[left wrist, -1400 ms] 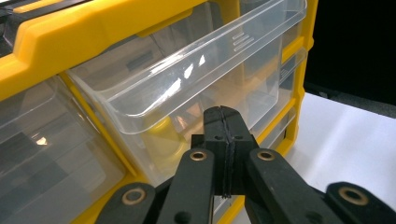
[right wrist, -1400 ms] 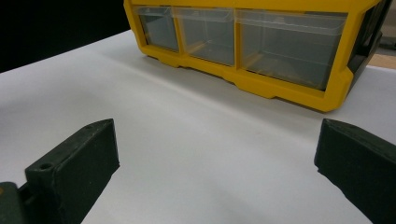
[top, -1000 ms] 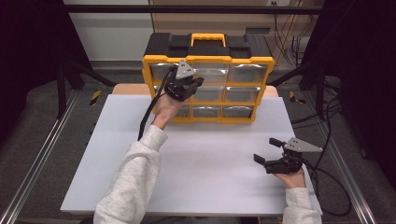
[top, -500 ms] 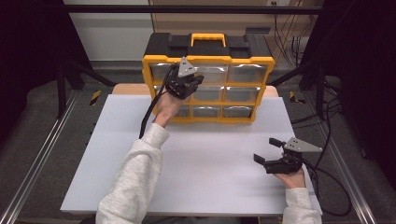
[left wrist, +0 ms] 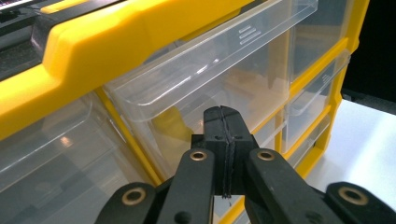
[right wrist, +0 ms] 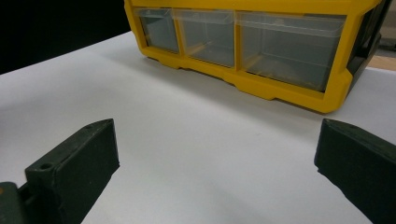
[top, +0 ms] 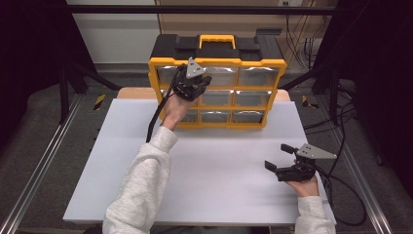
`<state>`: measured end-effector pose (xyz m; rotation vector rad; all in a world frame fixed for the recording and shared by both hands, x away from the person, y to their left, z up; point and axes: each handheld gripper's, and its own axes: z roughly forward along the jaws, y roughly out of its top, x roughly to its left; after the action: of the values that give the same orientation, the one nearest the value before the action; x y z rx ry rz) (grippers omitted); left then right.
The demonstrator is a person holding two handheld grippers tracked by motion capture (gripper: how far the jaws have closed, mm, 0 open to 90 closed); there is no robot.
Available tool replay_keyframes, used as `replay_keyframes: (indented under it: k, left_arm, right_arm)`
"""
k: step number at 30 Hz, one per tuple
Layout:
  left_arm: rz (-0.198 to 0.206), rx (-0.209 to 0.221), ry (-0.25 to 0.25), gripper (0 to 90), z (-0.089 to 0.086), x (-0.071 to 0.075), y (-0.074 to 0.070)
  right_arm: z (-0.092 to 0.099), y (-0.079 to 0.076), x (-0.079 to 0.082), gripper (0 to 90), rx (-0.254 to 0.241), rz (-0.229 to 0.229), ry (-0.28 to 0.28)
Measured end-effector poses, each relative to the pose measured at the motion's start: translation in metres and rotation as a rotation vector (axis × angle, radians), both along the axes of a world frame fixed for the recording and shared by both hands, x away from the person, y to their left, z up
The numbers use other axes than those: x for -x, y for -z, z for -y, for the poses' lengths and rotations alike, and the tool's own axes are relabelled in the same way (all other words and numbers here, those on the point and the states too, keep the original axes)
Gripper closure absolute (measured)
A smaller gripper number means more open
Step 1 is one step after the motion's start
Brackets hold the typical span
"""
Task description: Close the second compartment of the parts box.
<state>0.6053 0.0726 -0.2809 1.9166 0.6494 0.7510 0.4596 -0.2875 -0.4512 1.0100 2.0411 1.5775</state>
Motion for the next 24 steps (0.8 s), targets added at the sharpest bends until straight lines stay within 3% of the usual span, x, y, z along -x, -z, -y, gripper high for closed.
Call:
replay_keyframes:
  k: [12,16,24]
  left_arm:
    - [-0.007,0.005,0.000,90.0,-0.001,-0.006,0.002]
    - [-0.032,0.033,0.017,90.0,-0.005,-0.002,0.002]
    - [-0.044,0.108,0.060,88.5,-0.017,0.019,0.006]
  right_arm:
    - [0.000,0.001,0.000,0.3,0.002,-0.002,0.002]
    - [0.001,0.001,0.000,0.3,0.002,-0.001,0.004]
    - [0.000,0.000,0.000,0.3,-0.004,-0.003,0.006]
